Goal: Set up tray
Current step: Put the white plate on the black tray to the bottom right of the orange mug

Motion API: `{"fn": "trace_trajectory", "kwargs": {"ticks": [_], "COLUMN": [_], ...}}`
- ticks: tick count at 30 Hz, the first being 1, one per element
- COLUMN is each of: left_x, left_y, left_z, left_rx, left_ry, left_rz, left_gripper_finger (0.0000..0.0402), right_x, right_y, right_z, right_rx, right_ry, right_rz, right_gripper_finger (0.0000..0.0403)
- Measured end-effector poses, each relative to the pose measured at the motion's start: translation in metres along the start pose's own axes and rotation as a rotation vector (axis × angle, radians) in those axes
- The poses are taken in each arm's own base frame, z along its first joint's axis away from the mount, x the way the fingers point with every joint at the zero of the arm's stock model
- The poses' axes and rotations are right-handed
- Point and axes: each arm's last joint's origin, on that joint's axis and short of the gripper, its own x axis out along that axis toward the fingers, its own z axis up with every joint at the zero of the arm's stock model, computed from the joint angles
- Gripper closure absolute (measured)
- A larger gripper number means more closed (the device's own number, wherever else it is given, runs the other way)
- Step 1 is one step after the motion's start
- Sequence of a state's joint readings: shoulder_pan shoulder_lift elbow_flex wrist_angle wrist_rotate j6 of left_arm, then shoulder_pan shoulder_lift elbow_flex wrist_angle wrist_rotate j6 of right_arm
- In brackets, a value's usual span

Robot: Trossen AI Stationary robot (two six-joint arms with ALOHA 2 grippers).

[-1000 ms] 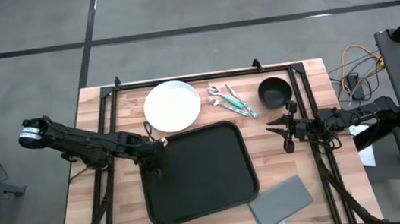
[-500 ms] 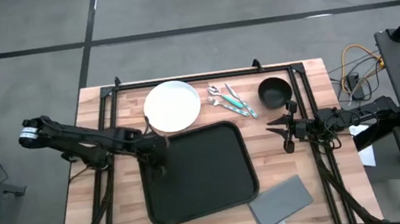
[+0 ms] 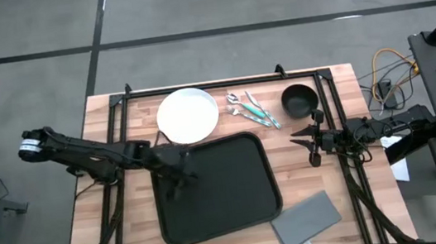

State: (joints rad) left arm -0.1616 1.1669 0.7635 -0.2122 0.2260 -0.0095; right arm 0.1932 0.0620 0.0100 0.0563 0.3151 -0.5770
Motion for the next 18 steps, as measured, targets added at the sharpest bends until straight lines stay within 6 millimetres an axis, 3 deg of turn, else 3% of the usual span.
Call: {"fn": "trace_trajectory", "kwargs": {"ticks": [4,18], "left_x": [-0.011,-0.064], "left_y": [-0.006,0.001], "left_z": [-0.012,-0.077], "left_rx": [0.139,0.161], "left_ry": [-0.091,-0.444], "left_rz": [-0.213,-0.08], "left_gripper_finger": [0.0316,0.0316], "right_x": [0.0,0.0], "right_y": [0.0,0.0], "right_z": [0.0,0.0], "right_rx": [0.0,0.0], "right_ry": [0.0,0.0], "right_rz": [0.0,0.001], "right_gripper_finger": [0.0335,0.0335]}}
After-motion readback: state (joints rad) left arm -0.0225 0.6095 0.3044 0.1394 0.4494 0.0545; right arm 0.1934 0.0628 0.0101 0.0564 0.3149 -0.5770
